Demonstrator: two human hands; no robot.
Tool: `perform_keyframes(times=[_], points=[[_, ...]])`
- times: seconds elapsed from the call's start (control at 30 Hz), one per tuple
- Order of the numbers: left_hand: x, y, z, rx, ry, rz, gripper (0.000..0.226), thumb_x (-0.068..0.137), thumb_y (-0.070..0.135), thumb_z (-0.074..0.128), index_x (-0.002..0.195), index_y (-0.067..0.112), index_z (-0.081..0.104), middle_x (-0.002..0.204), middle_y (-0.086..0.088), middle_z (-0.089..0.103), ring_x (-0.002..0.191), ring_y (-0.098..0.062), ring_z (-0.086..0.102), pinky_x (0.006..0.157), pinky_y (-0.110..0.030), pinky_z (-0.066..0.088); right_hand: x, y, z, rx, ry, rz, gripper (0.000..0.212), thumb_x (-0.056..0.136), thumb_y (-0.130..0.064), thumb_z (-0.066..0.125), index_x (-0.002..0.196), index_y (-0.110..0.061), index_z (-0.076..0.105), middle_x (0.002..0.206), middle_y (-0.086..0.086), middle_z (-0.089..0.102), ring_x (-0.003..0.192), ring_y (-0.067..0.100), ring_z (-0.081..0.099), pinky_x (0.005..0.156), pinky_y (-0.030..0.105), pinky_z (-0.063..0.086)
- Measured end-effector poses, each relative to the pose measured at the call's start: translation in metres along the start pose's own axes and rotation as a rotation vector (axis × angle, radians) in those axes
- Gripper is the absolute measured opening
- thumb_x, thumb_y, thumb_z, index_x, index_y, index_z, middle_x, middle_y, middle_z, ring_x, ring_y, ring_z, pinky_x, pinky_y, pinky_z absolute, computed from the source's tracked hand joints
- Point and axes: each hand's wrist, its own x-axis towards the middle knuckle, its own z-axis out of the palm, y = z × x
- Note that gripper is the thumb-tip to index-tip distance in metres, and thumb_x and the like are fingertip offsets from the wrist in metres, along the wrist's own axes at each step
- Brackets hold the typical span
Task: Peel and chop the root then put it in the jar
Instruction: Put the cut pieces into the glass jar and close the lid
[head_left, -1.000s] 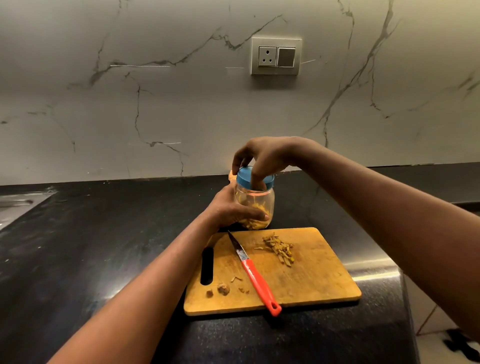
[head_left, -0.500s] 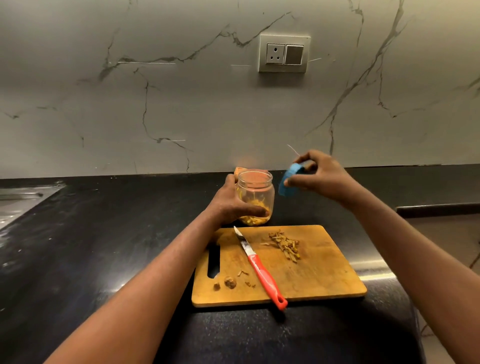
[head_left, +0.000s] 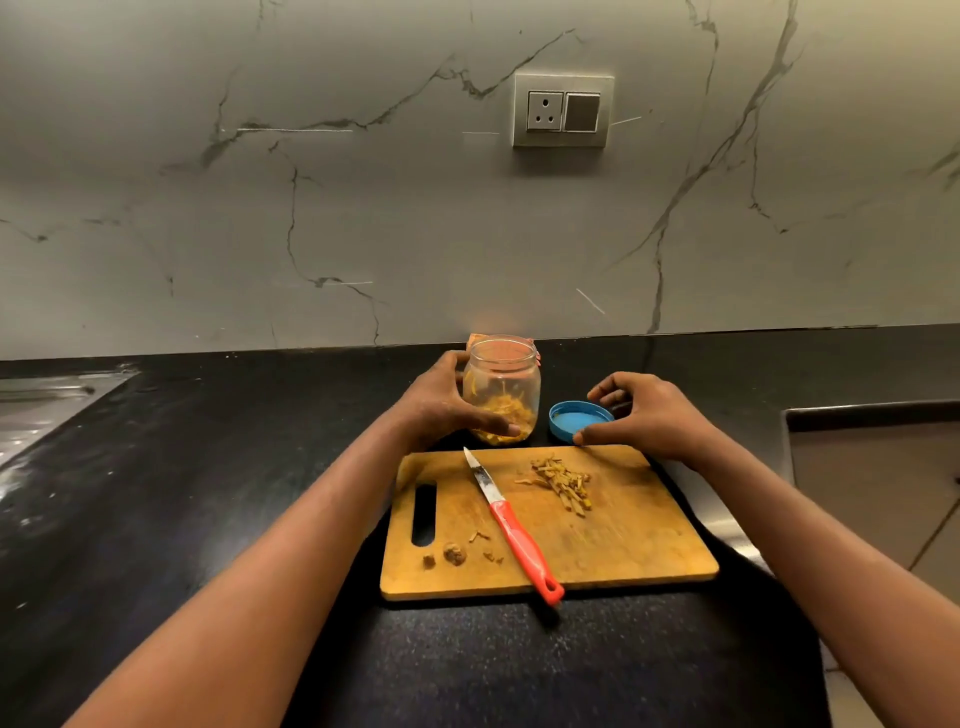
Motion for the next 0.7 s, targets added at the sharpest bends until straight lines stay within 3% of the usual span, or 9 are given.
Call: perform_keyframes(times=[0.07,0.13,0.2,0.27,0.33,0.4,0.47,0.57,0.7], points=[[-0.014,0.008,-0.015,0.083,-0.005,-0.103,0.122,0.054,0.028,0.094,0.151,0.015,0.022,0.144,-0.009,0.048,0.13,-0.028,0.049,0.107,-0.042,0.043,-0.005,-0.006,-0.006,-0.066,0.067,-0.037,0.058,0.063,-0.044,0.082,0.113,-0.027,0.06,0.116,-0.002,0.059,0.102,0.012,0.057,0.082,0.031,0.054],[-0.03,0.018,-0.034,0.26,0.146,-0.162,0.112,0.053,0.033,0.094,0.146,0.011,0.035,0.137,-0.01,0.054,0.124,-0.026,0.053,0.101,-0.039,0.048,-0.015,-0.016,-0.014,-0.123,0.087,-0.123,0.061,0.063,-0.047,0.081,0.117,-0.028,0.059,0.118,-0.003,0.059,0.104,0.012,0.056,0.084,0.031,0.054],[-0.046,0.031,-0.048,0.403,0.366,-0.1,0.075,0.06,0.035,0.091,0.123,0.01,0.058,0.113,-0.009,0.066,0.101,-0.019,0.063,0.087,-0.036,0.055,-0.028,-0.031,-0.021,-0.125,-0.084,-0.17,0.069,0.057,-0.049,0.083,0.119,-0.032,0.058,0.116,-0.009,0.059,0.103,0.009,0.057,0.084,0.026,0.053],[-0.059,0.047,-0.047,0.445,0.438,0.081,0.037,0.07,0.029,0.086,0.099,0.013,0.069,0.09,-0.004,0.069,0.078,-0.012,0.064,0.066,-0.024,0.055,-0.04,-0.046,-0.021,-0.167,-0.295,-0.151,0.08,0.052,-0.052,0.085,0.124,-0.038,0.053,0.116,-0.015,0.055,0.1,0.006,0.058,0.082,0.024,0.053],[-0.07,0.063,-0.026,0.422,0.223,0.216,0.022,0.078,0.022,0.08,0.096,0.016,0.071,0.087,0.001,0.069,0.077,-0.008,0.065,0.06,-0.015,0.052,-0.046,-0.056,-0.014,-0.246,-0.384,-0.137,0.087,0.05,-0.056,0.084,0.128,-0.039,0.05,0.118,-0.015,0.054,0.097,0.005,0.058,0.082,0.024,0.052],[-0.072,0.068,0.006,0.504,-0.062,0.274,0.027,0.083,0.018,0.074,0.109,0.018,0.069,0.103,0.004,0.069,0.091,-0.007,0.064,0.071,-0.016,0.053,-0.048,-0.062,-0.005,-0.311,-0.384,-0.142,0.085,0.052,-0.06,0.081,0.128,-0.035,0.052,0.115,-0.012,0.059,0.093,0.005,0.058,0.082,0.024,0.052],[-0.064,0.065,0.032,0.607,-0.23,0.255,0.039,0.087,0.014,0.07,0.124,0.017,0.063,0.119,0.001,0.065,0.104,-0.009,0.061,0.083,-0.019,0.053,-0.048,-0.063,0.003,-0.379,-0.351,-0.16,0.078,0.056,-0.062,0.078,0.124,-0.027,0.058,0.109,-0.009,0.063,0.091,0.006,0.059,0.081,0.027,0.053],[-0.052,0.057,0.05,0.642,-0.322,0.169,0.054,0.087,0.01,0.067,0.138,0.016,0.052,0.13,-0.003,0.061,0.11,-0.017,0.061,0.092,-0.03,0.055,-0.047,-0.06,0.01,-0.411,-0.294,-0.151,0.061,0.066,-0.058,0.074,0.114,-0.022,0.065,0.099,-0.008,0.067,0.087,0.006,0.061,0.079,0.028,0.055],[-0.049,0.052,0.058,0.736,-0.304,0.188,0.043,0.09,0.01,0.061,0.133,0.012,0.057,0.12,-0.008,0.065,0.108,-0.023,0.061,0.094,-0.038,0.054,-0.049,-0.062,0.012,-0.381,-0.232,-0.131,0.037,0.075,-0.042,0.073,0.106,-0.023,0.07,0.087,-0.009,0.068,0.078,0.005,0.062,0.069,0.022,0.053]])
